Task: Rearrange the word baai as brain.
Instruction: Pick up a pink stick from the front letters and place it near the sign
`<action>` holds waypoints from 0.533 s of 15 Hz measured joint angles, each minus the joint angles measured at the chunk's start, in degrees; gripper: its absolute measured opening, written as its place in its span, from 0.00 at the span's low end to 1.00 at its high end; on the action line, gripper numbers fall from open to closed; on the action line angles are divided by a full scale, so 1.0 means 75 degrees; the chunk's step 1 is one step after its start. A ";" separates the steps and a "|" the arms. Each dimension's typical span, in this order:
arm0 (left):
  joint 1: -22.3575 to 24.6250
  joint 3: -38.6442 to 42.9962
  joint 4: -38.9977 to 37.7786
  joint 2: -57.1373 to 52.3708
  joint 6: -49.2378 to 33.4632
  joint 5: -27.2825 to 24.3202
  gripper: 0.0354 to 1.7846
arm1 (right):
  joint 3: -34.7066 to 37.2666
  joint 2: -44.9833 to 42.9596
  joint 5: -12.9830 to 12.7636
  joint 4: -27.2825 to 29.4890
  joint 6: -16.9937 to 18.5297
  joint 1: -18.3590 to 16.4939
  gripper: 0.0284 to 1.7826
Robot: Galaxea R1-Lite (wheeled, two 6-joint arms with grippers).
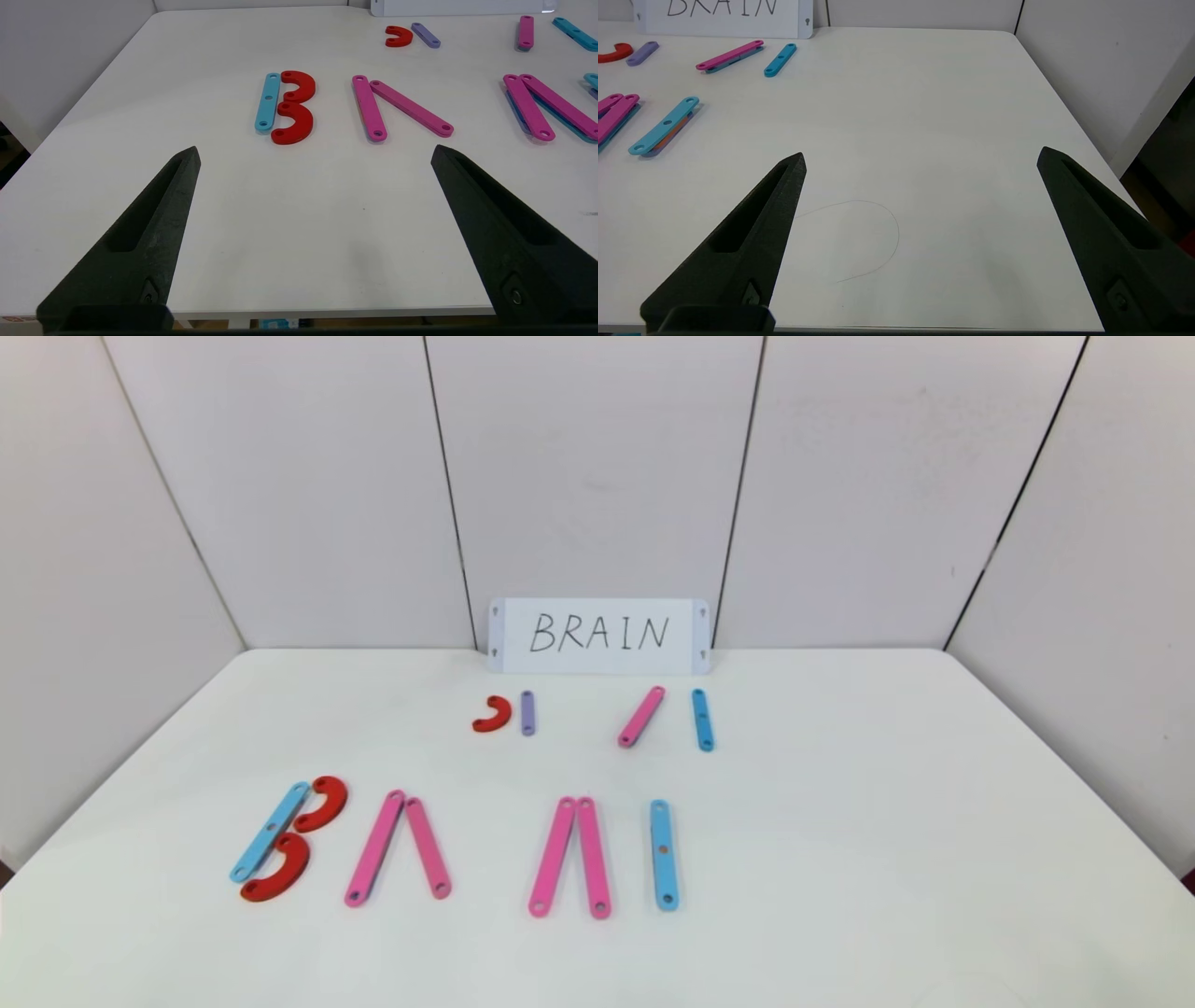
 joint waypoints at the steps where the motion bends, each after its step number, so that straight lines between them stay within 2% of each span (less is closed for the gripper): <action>1: 0.0000 0.0003 -0.0018 0.0000 -0.0028 0.0000 0.97 | 0.0000 0.0000 -0.0003 0.0000 0.0000 0.0000 0.97; 6: 0.0000 -0.0197 0.0231 0.0024 -0.0024 0.0021 0.97 | -0.0062 0.0000 -0.0039 0.0078 -0.0135 -0.0008 0.97; 8: -0.0003 -0.0618 0.0549 0.0193 -0.0036 0.0050 0.97 | -0.0473 0.0044 -0.0037 0.0257 -0.0161 -0.0011 0.97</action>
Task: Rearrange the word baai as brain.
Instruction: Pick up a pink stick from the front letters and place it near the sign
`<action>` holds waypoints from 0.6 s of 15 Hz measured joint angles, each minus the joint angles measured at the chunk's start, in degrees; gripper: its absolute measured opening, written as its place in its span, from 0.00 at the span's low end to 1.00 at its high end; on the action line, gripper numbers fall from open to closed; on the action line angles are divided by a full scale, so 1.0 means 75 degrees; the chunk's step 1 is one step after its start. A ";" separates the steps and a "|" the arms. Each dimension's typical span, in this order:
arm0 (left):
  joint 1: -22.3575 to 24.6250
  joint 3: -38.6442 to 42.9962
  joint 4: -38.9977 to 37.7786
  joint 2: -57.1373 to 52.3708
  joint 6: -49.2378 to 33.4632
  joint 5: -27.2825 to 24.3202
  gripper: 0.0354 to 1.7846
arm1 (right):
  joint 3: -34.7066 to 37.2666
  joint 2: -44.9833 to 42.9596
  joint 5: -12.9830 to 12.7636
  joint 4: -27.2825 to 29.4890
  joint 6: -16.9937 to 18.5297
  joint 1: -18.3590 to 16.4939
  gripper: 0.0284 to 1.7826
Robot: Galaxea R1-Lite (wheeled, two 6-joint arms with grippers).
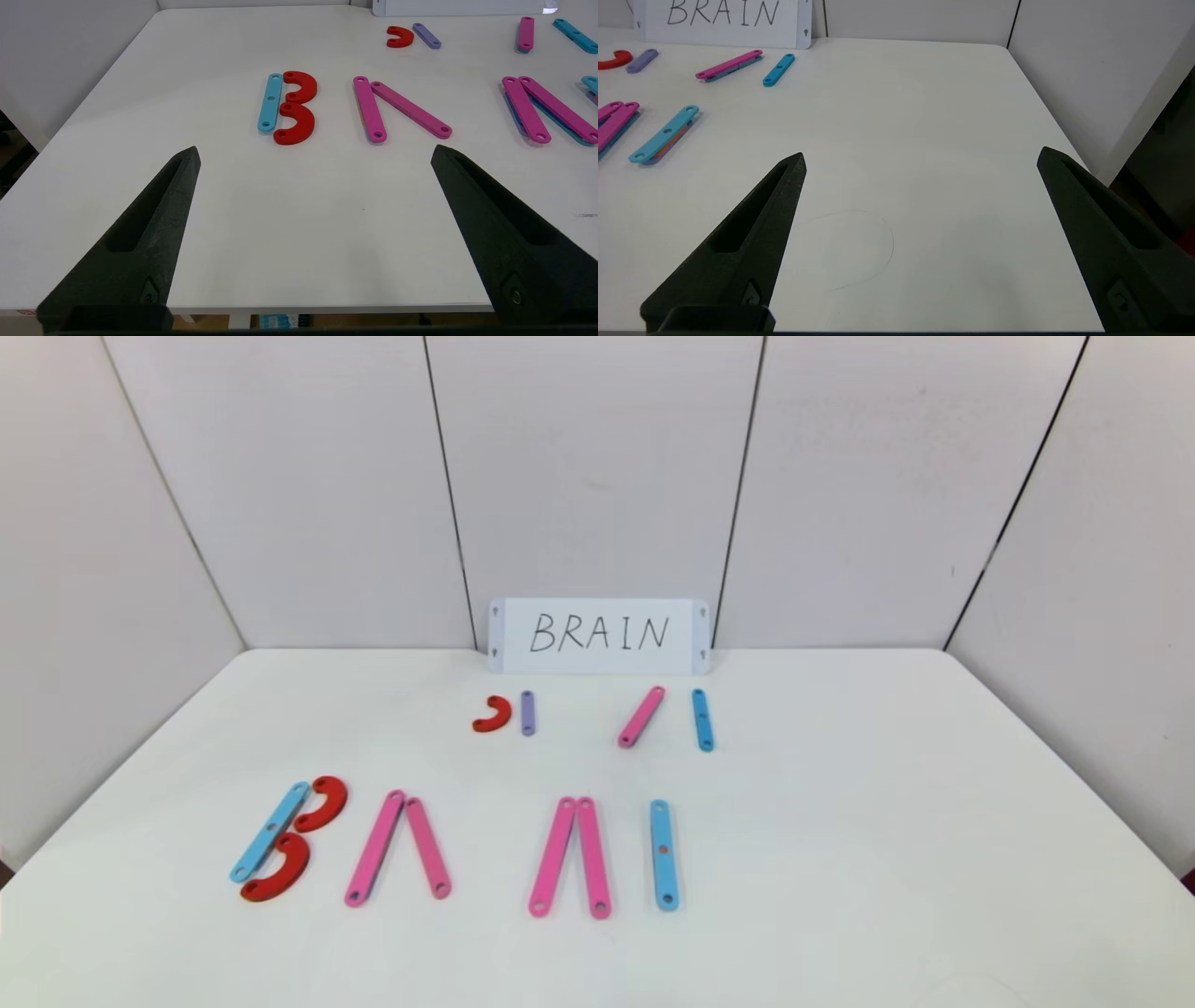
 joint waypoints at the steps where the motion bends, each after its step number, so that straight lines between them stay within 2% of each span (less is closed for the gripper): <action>1: -0.0003 -0.0241 0.0067 0.0150 -0.0003 0.0003 0.97 | -0.0349 0.0120 0.0010 0.0101 -0.0003 0.0000 0.97; 4: -0.0010 -0.1144 0.0111 0.0926 -0.0005 -0.0023 0.97 | -0.1512 0.0926 0.0054 0.0338 -0.0003 -0.0005 0.97; 9: -0.0010 -0.2713 0.0159 0.2970 0.0000 -0.0057 0.97 | -0.3467 0.3274 0.0068 0.0393 0.0050 0.0003 0.97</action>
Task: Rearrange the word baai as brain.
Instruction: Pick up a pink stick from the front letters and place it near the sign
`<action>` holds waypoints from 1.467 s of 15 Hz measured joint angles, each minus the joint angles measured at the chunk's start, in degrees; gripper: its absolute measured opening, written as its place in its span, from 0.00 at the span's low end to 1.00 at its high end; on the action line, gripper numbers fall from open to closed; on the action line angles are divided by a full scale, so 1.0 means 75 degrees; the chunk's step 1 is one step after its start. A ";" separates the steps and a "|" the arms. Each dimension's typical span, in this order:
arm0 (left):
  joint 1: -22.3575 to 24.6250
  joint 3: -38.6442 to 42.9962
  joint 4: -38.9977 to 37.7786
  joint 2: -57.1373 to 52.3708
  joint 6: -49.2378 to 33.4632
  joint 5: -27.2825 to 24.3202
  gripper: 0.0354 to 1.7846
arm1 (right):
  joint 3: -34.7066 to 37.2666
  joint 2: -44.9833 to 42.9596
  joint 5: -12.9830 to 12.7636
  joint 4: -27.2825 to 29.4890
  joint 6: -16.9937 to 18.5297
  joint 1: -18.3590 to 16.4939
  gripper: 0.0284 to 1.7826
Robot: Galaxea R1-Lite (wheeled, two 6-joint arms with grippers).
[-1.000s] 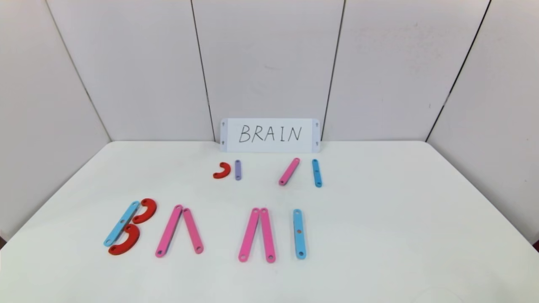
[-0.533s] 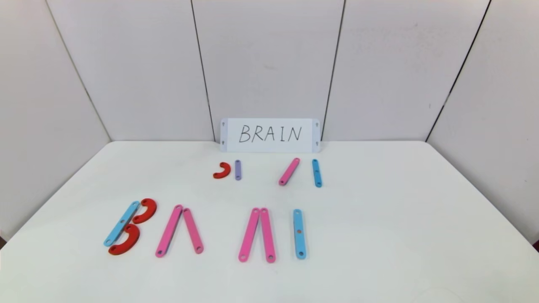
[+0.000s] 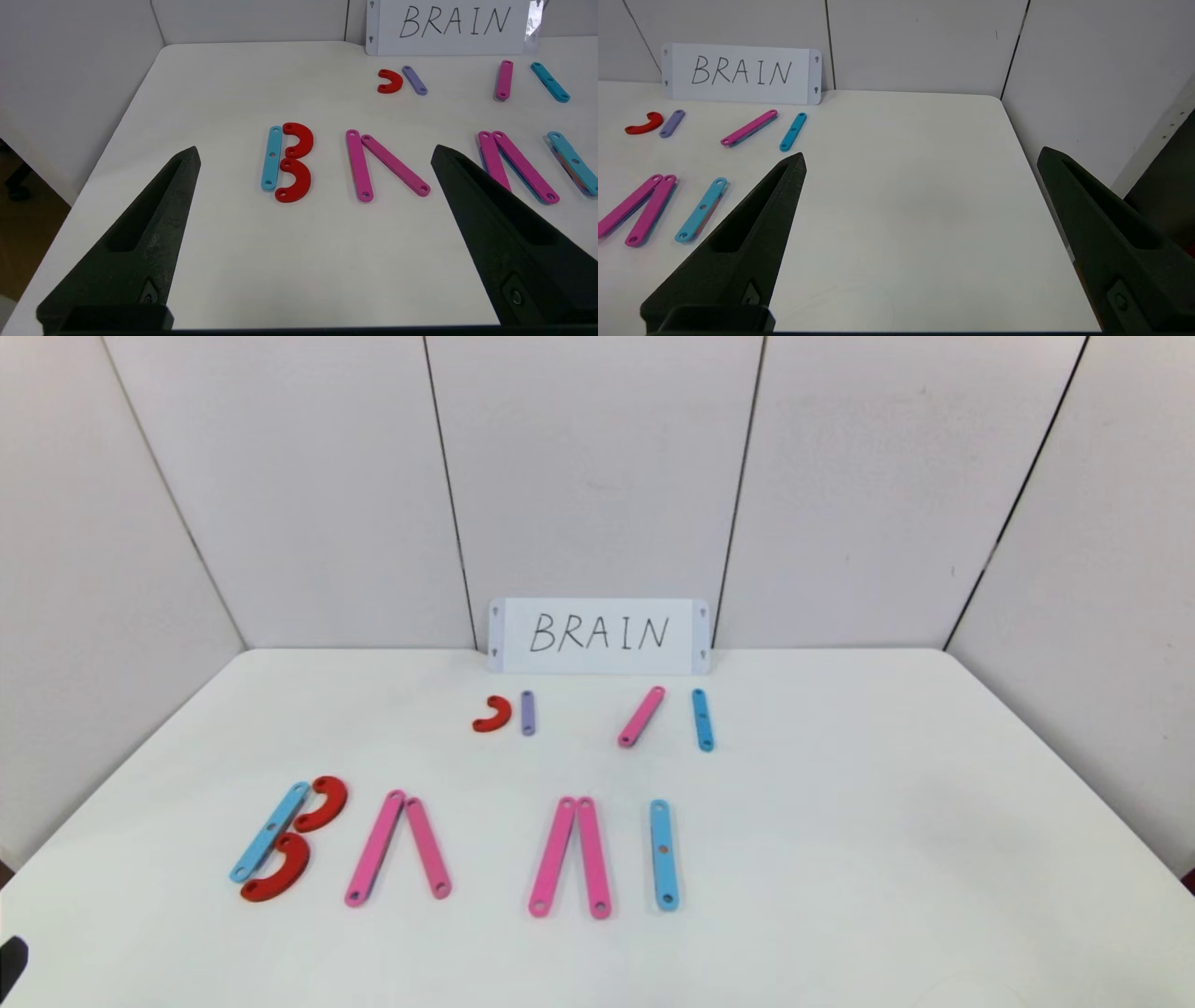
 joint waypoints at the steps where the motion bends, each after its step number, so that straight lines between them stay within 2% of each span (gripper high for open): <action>1: 0.0000 -0.0294 0.0021 0.0466 0.0008 -0.0018 0.97 | -0.0406 0.0548 0.0003 0.0020 0.0016 0.0007 0.97; 6: -0.0016 -0.2215 0.0577 0.3095 0.0063 -0.0338 0.97 | -0.2167 0.3106 0.0062 0.0424 0.0063 0.0109 0.97; 8: -0.0041 -0.2958 0.1154 0.4075 0.0171 -0.0709 0.97 | -0.2583 0.4083 0.0348 0.0559 0.0073 0.0234 0.97; 10: -0.0148 -0.3485 0.1601 0.5031 0.0377 -0.0956 0.97 | -0.2874 0.4951 0.0796 0.0614 0.0073 0.0325 0.97; 12: -0.0408 -0.3844 0.1959 0.5887 0.0512 -0.1006 0.97 | -0.3090 0.5770 0.1253 0.0592 0.0073 0.0377 0.97; 14: -0.0692 -0.4088 0.2378 0.6568 0.0715 -0.1006 0.97 | -0.3241 0.6502 0.1502 0.0522 0.0060 0.0465 0.97; 18: -0.1169 -0.4278 0.2454 0.7674 0.0887 -0.0977 0.97 | -0.3565 0.7656 0.1586 0.0408 0.0031 0.0788 0.97; 22: -0.1305 -0.4171 0.2451 0.8402 0.0887 -0.0909 0.97 | -0.3631 0.8434 0.1796 -0.0231 0.0029 0.1141 0.97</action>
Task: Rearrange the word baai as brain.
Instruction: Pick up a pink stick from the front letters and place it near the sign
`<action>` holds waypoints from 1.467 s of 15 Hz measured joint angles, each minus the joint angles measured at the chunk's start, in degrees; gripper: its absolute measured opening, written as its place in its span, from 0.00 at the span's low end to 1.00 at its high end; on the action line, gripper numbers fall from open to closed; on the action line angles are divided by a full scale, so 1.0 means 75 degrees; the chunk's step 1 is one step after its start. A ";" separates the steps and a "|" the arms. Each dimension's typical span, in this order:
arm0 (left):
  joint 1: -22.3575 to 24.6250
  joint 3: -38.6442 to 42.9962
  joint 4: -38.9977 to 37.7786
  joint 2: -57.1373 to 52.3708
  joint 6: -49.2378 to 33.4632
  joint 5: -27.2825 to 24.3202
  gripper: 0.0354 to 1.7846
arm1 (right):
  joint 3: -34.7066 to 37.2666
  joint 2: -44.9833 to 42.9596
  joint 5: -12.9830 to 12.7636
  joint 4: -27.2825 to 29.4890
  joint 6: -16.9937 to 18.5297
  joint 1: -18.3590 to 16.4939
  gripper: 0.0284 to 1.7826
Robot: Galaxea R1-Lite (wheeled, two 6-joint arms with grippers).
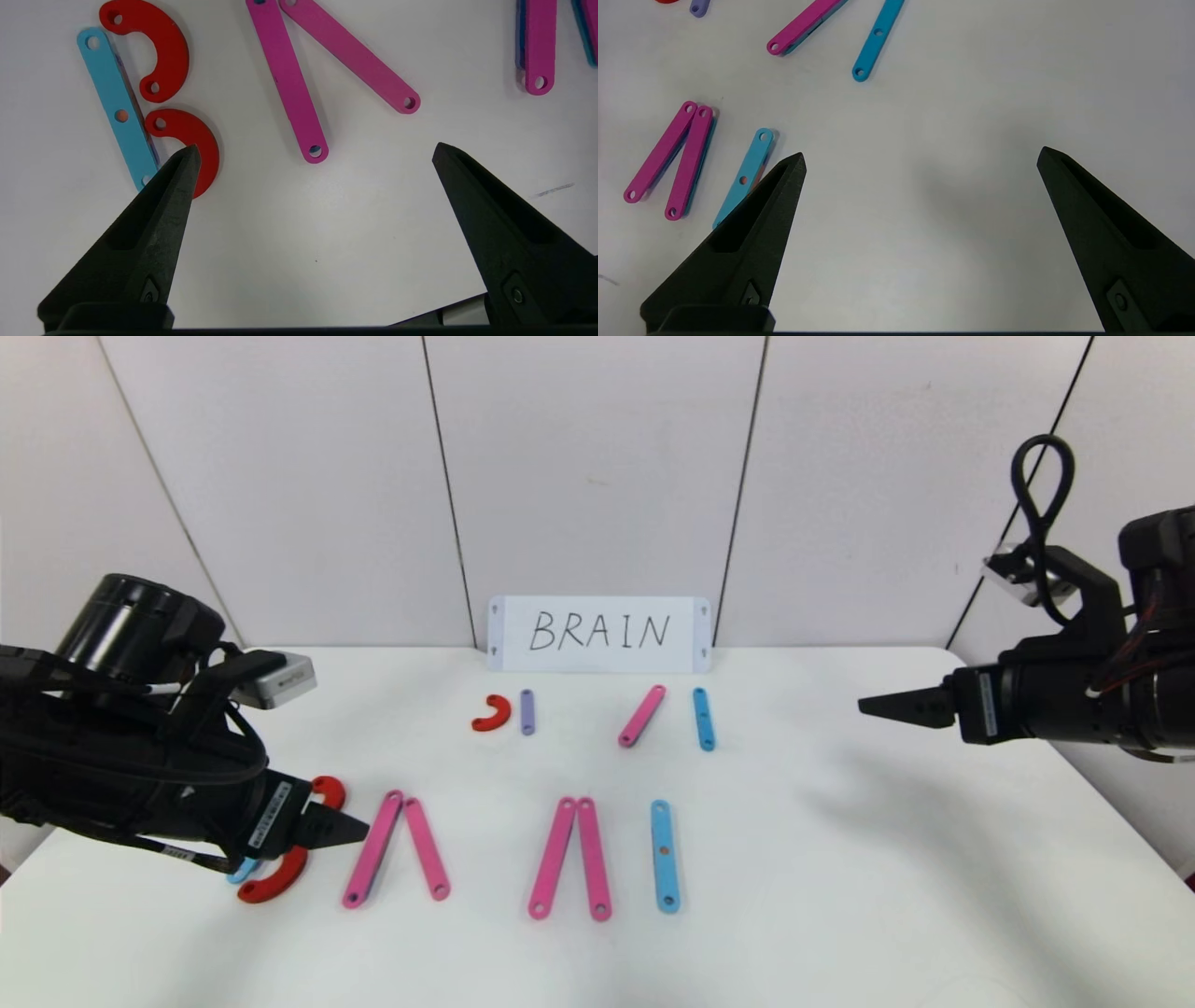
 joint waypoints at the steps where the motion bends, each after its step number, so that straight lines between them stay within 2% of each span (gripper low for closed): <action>1: -0.0005 0.0010 -0.0008 0.0161 0.0007 0.0101 0.97 | 0.0020 0.0101 0.0034 -0.0003 -0.0015 0.0076 0.97; 4: -0.0008 -0.0023 -0.0172 0.0694 0.0020 0.0483 0.97 | 0.0096 0.0270 0.0041 -0.0050 -0.0018 0.0195 0.97; 17: -0.0041 -0.0177 -0.0920 0.2410 0.0008 0.0839 0.96 | 0.0210 0.0416 0.0033 -0.0078 -0.0013 0.0195 0.97; 19: -0.0041 -0.0244 -0.0956 0.2554 0.0011 0.0835 0.89 | 0.0215 0.0424 0.0041 -0.0078 -0.0015 0.0195 0.97; 22: -0.0055 -0.0291 -0.0975 0.2713 0.0007 0.0835 0.68 | 0.0226 0.0434 0.0034 -0.0078 -0.0024 0.0202 0.97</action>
